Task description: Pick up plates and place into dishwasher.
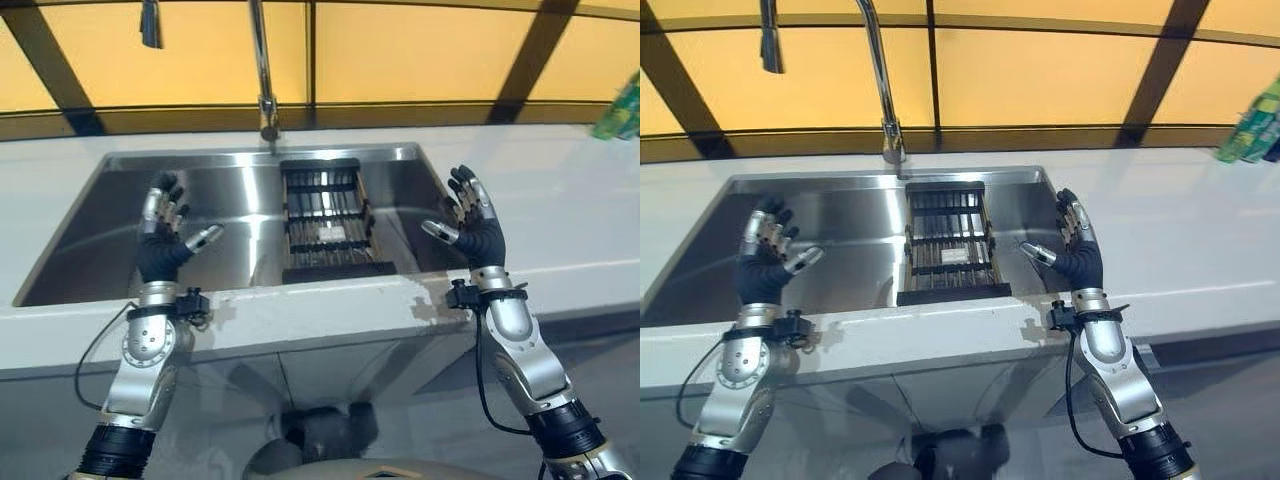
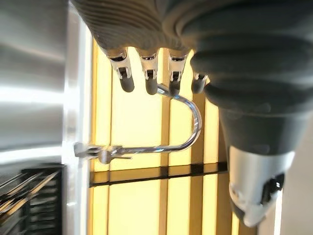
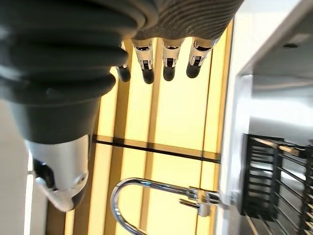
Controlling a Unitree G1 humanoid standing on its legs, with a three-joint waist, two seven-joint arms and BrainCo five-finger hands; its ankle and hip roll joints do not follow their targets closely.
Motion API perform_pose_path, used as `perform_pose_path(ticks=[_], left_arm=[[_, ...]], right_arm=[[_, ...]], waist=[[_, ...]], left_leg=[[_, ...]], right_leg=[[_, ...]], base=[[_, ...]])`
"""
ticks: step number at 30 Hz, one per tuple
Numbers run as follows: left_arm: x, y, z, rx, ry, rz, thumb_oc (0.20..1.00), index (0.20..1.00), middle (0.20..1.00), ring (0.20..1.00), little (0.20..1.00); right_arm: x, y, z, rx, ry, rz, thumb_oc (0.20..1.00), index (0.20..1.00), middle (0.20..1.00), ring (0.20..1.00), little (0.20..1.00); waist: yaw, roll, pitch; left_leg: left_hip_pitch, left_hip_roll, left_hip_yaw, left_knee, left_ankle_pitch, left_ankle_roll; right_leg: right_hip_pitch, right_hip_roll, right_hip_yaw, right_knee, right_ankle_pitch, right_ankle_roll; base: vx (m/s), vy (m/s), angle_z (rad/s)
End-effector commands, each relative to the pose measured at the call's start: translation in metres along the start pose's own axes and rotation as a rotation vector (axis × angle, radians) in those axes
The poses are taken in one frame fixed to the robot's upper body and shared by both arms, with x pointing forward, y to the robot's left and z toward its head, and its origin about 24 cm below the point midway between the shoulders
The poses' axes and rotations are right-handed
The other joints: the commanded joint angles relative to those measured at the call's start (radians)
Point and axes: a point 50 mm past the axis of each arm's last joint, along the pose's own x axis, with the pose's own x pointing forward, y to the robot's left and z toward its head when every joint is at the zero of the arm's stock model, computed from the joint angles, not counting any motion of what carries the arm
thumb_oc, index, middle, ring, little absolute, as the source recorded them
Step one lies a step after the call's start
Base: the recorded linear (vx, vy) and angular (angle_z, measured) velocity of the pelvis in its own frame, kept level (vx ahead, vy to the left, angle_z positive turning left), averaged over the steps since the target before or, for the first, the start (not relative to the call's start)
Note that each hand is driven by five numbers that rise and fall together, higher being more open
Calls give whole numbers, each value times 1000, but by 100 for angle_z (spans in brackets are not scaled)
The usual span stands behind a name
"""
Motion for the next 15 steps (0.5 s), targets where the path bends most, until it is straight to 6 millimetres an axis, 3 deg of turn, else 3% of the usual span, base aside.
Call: perform_pose_path(ticks=[1,8,15], left_arm=[[25,-28,29,-39,-152,-84,1000,1000,1000,1000,1000],[26,-35,24,-76,-93,-113,1000,1000,1000,1000,1000],[26,-36,21,-107,-80,-105,1000,1000,1000,1000,1000]], right_arm=[[22,4,25,50,-131,-13,1000,1000,1000,1000,1000],[15,2,20,38,-97,-39,1000,1000,1000,1000,1000],[15,5,18,34,-87,-23,1000,1000,1000,1000,1000]], waist=[[10,-39,-35],[5,-19,-74],[-3,-4,-88]], left_leg=[[81,5,-42,-41,-44,-3],[117,75,-19,-118,-5,-47],[134,105,11,-149,9,-62]], right_leg=[[-30,-93,138,-184,232,116],[17,-100,85,-260,247,129],[29,-101,59,-267,237,128]], base=[[-22,-146,82],[29,-87,32],[6,-14,10]])
